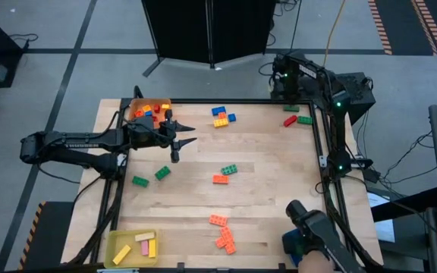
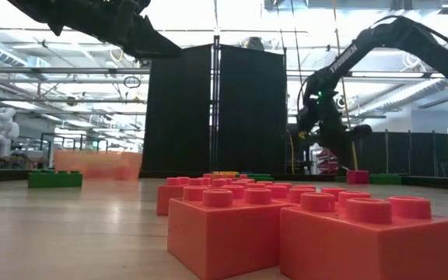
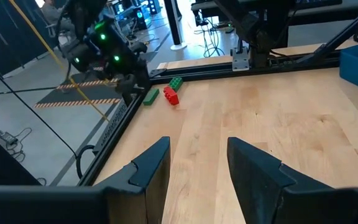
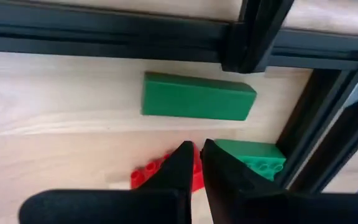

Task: Sort blocks by size
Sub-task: Put the green block into the yellow bin

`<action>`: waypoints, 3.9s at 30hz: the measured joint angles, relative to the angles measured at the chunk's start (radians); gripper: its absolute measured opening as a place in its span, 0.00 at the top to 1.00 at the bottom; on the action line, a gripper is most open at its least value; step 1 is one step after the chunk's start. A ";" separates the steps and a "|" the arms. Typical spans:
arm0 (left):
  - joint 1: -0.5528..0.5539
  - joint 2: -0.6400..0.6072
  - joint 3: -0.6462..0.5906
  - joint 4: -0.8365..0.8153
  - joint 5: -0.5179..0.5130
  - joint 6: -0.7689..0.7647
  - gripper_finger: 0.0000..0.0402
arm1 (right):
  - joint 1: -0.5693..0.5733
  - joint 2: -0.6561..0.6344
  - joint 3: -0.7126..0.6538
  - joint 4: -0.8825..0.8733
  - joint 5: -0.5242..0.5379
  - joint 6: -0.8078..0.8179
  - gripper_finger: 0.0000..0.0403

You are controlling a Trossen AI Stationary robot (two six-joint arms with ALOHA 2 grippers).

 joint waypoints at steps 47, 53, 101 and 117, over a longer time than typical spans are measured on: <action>0.000 -0.001 0.006 0.018 0.001 0.027 0.60 | -0.019 0.080 0.063 -0.022 -0.157 0.278 1.00; 0.000 -0.001 0.006 -0.001 0.001 0.027 0.60 | -0.040 0.080 0.063 -0.034 -0.157 0.292 1.00; 0.000 -0.001 0.007 -0.020 0.001 0.027 0.60 | 0.134 0.174 0.143 -0.111 0.352 -1.077 1.00; 0.000 -0.001 0.007 -0.037 0.000 0.028 0.60 | 0.204 0.178 0.149 -0.108 0.518 -1.717 1.00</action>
